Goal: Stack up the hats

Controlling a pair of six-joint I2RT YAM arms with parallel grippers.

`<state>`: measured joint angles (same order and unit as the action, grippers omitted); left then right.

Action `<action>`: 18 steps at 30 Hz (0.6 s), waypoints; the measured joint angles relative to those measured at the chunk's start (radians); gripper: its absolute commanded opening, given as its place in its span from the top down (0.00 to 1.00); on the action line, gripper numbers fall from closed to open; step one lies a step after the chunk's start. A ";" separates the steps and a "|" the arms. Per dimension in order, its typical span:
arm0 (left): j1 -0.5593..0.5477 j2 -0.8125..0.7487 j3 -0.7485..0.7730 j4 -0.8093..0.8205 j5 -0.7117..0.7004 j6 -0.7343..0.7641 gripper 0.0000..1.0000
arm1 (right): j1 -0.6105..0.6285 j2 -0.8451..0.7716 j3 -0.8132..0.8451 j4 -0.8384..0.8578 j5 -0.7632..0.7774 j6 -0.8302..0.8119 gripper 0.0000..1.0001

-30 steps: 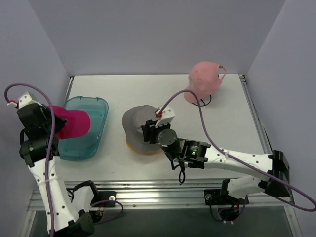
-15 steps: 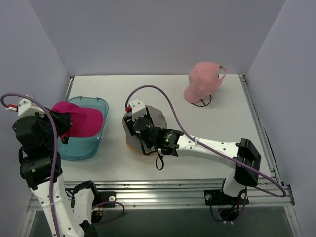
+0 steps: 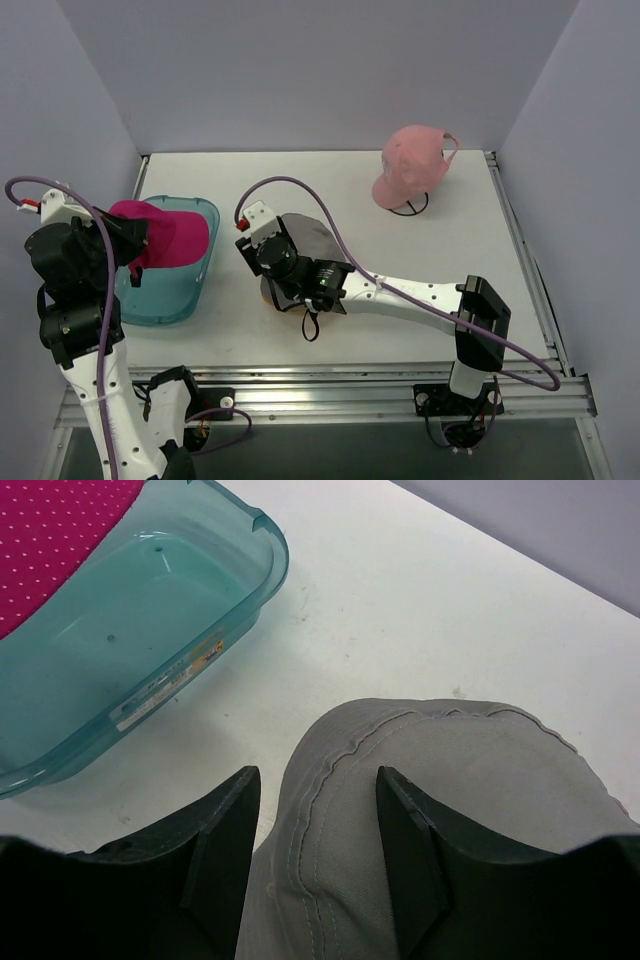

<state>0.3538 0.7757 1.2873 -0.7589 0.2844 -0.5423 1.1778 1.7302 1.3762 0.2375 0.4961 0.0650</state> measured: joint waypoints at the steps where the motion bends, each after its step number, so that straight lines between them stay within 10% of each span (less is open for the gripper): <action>1: 0.000 0.001 0.001 0.001 0.009 -0.001 0.98 | 0.000 0.000 0.002 -0.004 0.000 0.000 0.54; 18: -0.096 0.085 0.031 0.267 0.385 -0.093 0.98 | -0.008 -0.256 0.092 -0.215 -0.210 -0.013 0.52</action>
<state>0.2577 0.8612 1.3186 -0.4923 0.6697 -0.6353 1.1698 1.4742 1.4681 0.0223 0.2863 0.0521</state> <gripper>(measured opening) 0.044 0.483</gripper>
